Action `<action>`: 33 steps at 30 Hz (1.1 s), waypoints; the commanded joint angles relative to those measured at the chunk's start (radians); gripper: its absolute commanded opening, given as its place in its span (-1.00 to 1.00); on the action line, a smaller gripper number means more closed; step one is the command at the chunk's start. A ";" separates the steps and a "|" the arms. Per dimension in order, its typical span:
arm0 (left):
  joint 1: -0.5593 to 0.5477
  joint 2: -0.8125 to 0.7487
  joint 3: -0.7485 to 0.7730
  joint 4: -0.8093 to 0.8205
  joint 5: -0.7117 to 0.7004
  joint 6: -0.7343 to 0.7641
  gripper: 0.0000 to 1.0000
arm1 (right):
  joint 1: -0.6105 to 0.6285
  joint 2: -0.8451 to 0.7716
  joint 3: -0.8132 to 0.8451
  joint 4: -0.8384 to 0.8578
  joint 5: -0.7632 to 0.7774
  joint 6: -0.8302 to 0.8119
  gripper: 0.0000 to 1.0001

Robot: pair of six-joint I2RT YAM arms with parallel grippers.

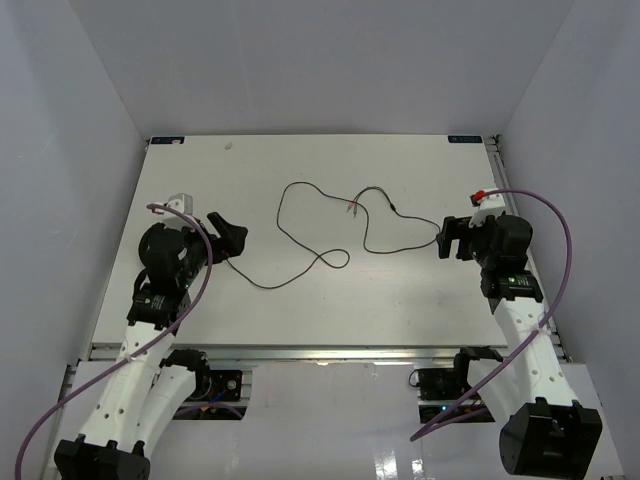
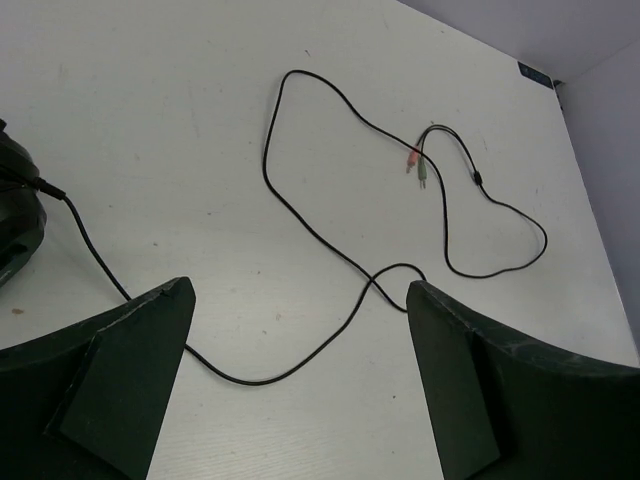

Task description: Wrap the headphones

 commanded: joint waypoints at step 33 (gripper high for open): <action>0.792 0.840 0.199 0.035 -0.031 0.001 0.62 | -0.001 -0.008 0.014 -0.270 -0.705 -0.552 0.80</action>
